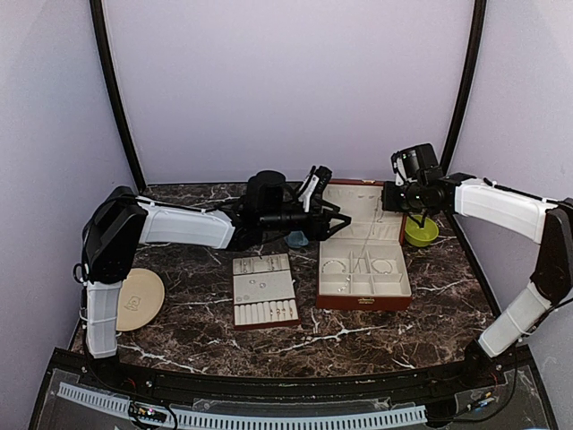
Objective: Organize the mixed jewelry
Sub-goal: Hang the necklace on the necklace hanger, then adjust the necklace in the jewelry box.
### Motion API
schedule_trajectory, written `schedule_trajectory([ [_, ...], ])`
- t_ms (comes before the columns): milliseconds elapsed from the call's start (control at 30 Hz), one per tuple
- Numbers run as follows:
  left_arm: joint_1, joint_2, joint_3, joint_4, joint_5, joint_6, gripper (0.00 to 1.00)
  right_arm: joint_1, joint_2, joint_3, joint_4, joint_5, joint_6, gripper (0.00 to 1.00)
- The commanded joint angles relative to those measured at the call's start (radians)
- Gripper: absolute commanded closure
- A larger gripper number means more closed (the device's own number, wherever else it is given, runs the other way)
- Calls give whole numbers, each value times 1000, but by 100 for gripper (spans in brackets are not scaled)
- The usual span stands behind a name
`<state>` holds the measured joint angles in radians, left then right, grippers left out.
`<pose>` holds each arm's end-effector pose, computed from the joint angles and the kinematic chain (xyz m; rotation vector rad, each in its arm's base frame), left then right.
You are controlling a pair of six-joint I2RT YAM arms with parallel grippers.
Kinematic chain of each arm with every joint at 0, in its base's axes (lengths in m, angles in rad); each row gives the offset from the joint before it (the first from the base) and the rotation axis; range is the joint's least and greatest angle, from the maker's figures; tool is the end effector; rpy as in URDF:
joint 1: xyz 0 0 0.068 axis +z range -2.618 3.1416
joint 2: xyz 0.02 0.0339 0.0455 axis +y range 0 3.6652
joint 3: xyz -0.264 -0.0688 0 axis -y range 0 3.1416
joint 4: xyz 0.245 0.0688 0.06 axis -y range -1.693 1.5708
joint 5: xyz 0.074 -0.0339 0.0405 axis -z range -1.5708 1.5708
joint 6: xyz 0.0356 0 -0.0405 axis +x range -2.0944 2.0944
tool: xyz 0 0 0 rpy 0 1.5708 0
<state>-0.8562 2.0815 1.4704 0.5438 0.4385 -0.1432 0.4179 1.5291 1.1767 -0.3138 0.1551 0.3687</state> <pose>0.3098 -0.3801 0.2452 0.9348 1.4848 -1.1054 0.3180 0.1352 0.2816 0.0294 2.2397 0.2561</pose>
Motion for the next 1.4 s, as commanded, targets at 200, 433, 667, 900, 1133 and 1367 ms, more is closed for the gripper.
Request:
schedule_trajectory([
  [200, -6, -16, 18, -2, 18, -2, 41, -6, -51, -32, 10, 30, 26, 84],
  [433, -7, -27, 10, 0, 13, 1, 41, -5, -71, -31, -1, 29, 26, 83],
  [667, -10, -92, -84, 58, -33, 10, 42, -5, -156, -68, -32, -25, 42, 73],
  [900, -10, -215, -218, 78, -93, 10, 42, 18, -237, -204, -14, -132, 135, 66],
  [1133, -9, -303, -339, 60, -137, -42, 42, 85, -194, -308, 110, -127, 229, 67],
  [1367, -8, -370, -434, 31, -186, -59, 42, 127, -59, -278, 190, -68, 246, 68],
])
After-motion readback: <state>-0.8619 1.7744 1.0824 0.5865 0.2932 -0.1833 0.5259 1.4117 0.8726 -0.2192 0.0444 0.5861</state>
